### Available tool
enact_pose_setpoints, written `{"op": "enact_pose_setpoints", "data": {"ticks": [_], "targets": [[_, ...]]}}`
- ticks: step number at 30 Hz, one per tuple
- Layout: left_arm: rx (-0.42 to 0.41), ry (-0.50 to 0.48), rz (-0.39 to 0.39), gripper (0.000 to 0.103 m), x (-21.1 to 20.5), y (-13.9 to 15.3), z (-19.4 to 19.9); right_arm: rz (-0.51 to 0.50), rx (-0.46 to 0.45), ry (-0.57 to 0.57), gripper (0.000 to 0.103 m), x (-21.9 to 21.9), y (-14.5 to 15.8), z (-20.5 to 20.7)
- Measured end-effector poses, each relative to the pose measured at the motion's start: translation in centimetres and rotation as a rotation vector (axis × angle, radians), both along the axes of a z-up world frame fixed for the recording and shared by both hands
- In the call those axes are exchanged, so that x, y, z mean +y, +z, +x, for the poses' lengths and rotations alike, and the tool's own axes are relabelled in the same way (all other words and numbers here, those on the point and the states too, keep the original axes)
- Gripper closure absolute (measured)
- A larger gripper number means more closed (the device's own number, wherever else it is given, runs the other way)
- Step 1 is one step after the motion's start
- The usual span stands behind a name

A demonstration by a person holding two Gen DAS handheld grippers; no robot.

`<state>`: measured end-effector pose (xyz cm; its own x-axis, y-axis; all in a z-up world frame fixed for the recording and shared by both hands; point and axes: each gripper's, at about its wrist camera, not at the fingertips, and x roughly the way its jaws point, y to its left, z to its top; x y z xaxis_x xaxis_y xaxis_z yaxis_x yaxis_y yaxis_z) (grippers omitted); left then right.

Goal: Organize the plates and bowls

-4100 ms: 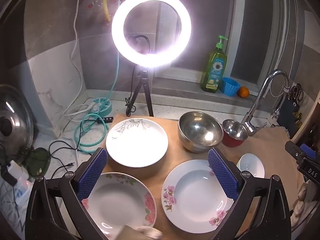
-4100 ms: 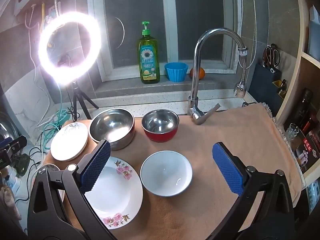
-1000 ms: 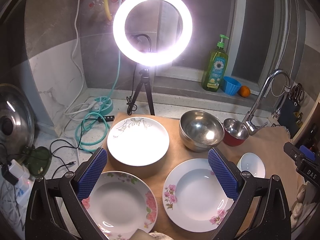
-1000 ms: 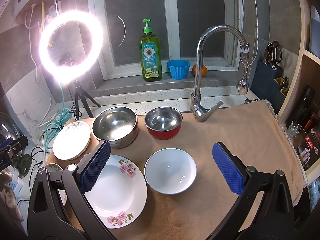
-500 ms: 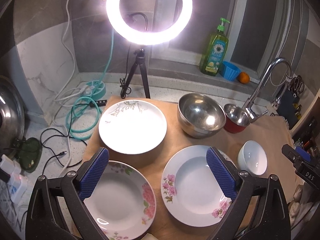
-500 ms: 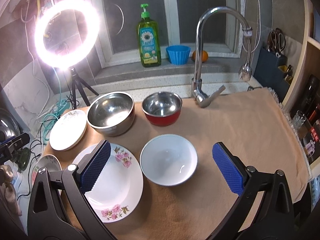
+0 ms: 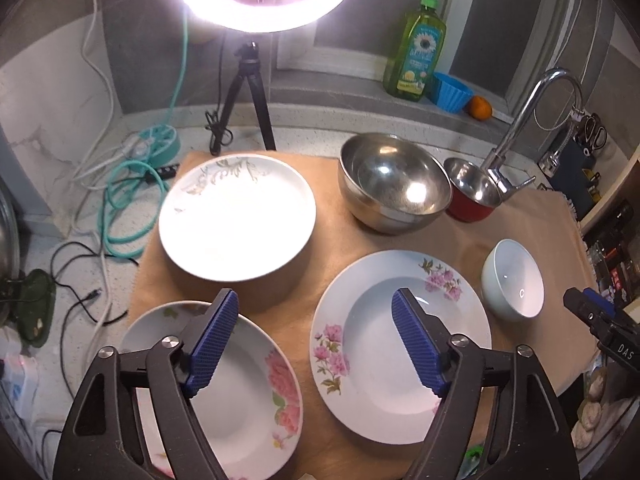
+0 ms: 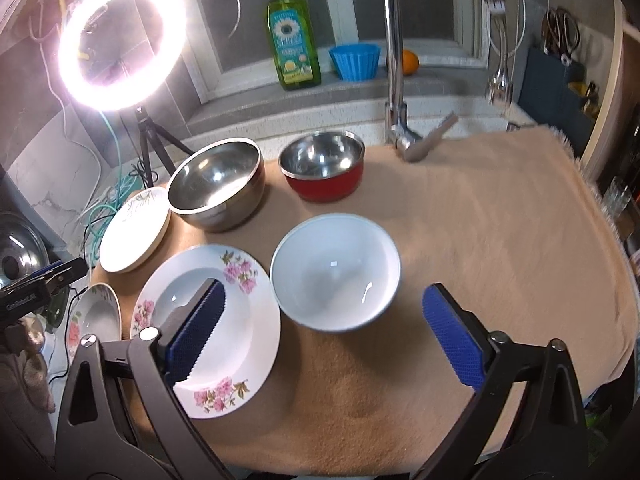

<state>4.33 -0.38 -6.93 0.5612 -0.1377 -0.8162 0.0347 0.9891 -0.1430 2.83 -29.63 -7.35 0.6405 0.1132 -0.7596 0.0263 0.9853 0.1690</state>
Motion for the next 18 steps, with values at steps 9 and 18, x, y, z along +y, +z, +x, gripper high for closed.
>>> {"op": "enact_pose_setpoints", "data": {"ticks": [9, 18], "targets": [[0.163, -0.048, -0.125, 0.055, 0.5, -3.6, 2.5, 0.120, 0.125, 0.032, 0.026, -0.6, -3.5, 0.0], [0.273, -0.051, -0.229, 0.066, 1.6, -5.8, 4.5, 0.261, 0.225, 0.049, 0.044, -0.1, -6.6, 0.7]]}}
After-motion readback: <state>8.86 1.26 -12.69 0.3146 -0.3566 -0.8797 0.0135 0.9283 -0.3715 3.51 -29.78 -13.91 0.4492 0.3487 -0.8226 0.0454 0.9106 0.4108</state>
